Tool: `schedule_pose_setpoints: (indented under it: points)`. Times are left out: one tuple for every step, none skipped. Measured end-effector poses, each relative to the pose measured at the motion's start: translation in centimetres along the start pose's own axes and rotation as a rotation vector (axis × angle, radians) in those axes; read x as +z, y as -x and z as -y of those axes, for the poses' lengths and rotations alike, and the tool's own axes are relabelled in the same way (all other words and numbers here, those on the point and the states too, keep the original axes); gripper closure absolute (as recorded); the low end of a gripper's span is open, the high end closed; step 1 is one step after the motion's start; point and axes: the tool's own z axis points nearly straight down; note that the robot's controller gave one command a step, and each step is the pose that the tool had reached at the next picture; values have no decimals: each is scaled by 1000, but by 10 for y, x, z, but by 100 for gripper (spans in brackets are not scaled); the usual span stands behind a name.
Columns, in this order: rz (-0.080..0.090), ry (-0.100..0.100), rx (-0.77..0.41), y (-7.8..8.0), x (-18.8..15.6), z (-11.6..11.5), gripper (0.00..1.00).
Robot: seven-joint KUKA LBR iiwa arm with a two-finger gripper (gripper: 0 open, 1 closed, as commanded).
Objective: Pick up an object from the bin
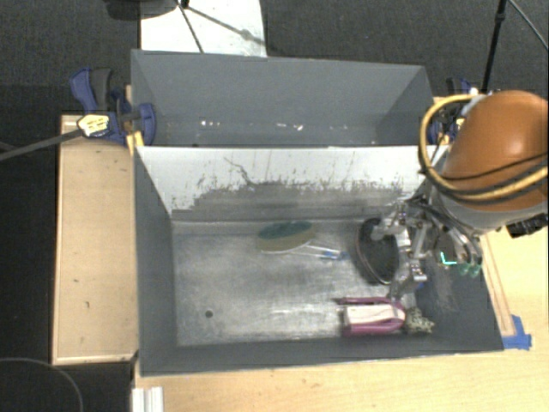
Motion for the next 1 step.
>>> schedule_pose_setpoints:
  points:
    - [19, -1, -127, 64, 162, 39, 0]
